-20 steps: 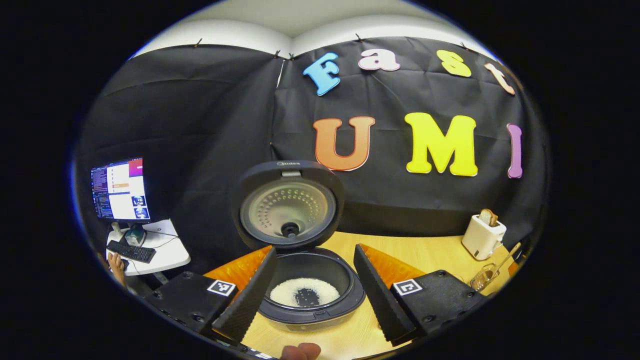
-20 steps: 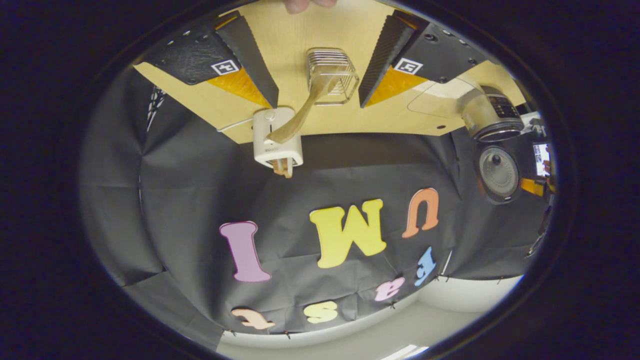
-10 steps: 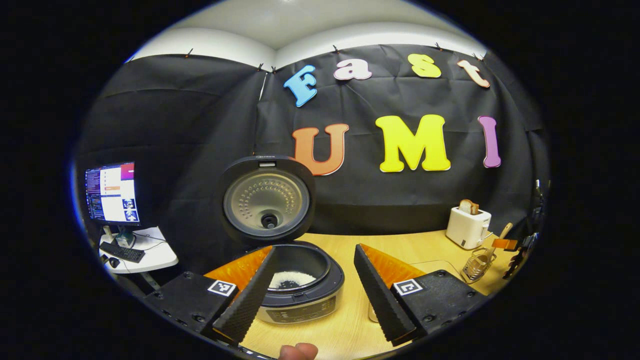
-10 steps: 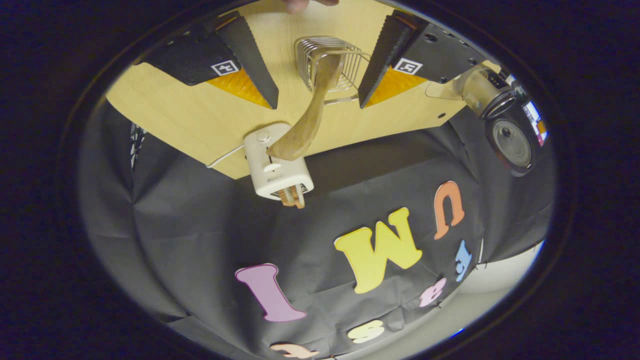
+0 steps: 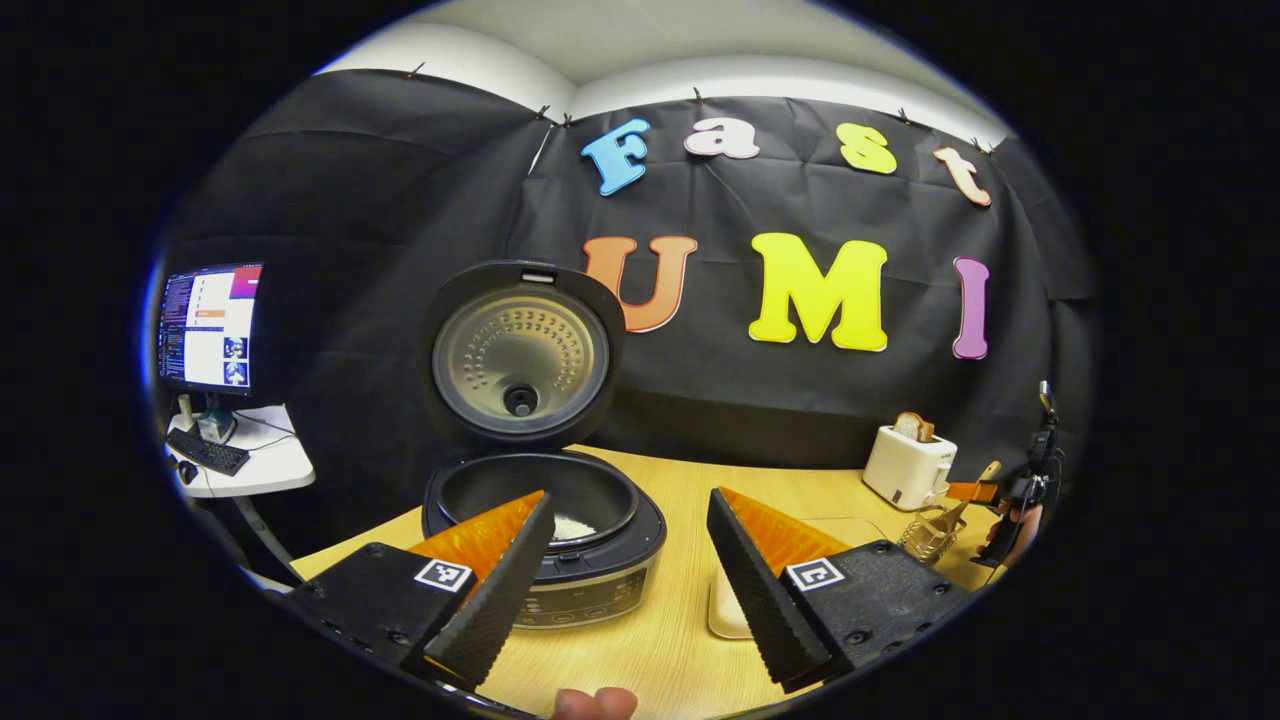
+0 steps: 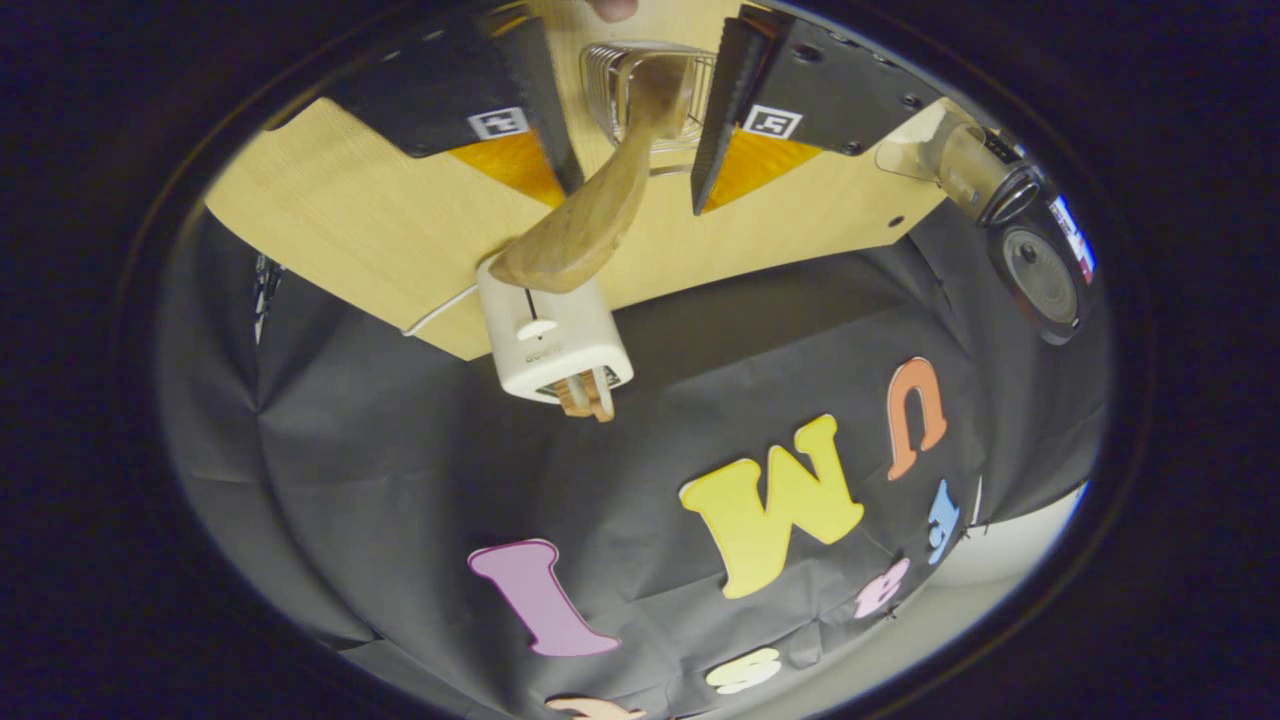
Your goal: Close the left gripper, press the button to open the rice cooker; take a wooden spoon from the chopstick holder with the right hand, scoop a spoonful of rice and pour it into the rice cooker, then put the wooden spoon back into the chopstick holder.
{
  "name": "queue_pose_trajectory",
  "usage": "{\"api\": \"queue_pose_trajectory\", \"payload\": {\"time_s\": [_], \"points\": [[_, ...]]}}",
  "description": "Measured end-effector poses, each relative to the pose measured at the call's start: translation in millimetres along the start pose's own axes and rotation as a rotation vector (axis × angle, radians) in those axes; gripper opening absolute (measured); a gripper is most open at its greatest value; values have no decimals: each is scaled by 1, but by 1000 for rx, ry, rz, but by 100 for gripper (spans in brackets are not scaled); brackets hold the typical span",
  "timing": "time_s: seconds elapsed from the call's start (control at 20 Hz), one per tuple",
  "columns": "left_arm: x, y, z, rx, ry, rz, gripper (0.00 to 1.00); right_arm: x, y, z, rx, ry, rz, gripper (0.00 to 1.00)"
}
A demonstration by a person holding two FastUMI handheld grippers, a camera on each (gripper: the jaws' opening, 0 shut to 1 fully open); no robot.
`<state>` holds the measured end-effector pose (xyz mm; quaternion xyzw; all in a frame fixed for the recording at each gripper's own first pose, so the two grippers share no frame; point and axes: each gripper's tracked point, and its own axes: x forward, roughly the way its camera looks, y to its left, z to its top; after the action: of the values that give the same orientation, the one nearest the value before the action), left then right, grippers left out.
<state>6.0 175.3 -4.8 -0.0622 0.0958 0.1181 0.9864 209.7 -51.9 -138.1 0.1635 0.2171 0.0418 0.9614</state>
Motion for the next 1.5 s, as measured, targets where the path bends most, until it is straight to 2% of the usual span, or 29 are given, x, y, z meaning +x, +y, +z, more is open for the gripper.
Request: {"api": "queue_pose_trajectory", "payload": {"time_s": [0.1,0.2,0.25,0.3,0.5,0.8,0.95,1.05,1.25,1.35,1.5], "points": [[0,-2,-3,20,2,1,98,1,-1,-1,4,2,-9,24],[1,-4,-4,41,-4,1,98,-2,3,2,16,-3,0,12],[2,-5,-5,49,-7,0,98,-2,6,2,9,-1,6,12],[2,-7,-5,53,-10,-4,98,-2,7,4,0,-7,4,4],[4,-12,-7,62,-39,5,100,-4,13,7,-40,-16,4,0],[9,-14,-10,172,-86,53,98,-29,25,50,-43,-126,-13,0],[11,-24,-10,167,-99,33,98,-46,38,74,-96,-187,-32,0],[10,-25,-9,145,-104,19,97,-63,65,88,-124,-225,-7,0],[3,-19,-7,132,-107,15,97,-83,152,86,-197,-227,145,0],[-1,-13,-2,114,-121,23,97,-80,194,71,-231,-195,211,0],[-7,-2,0,98,-140,28,96,-66,238,33,-291,-121,261,0]]}}
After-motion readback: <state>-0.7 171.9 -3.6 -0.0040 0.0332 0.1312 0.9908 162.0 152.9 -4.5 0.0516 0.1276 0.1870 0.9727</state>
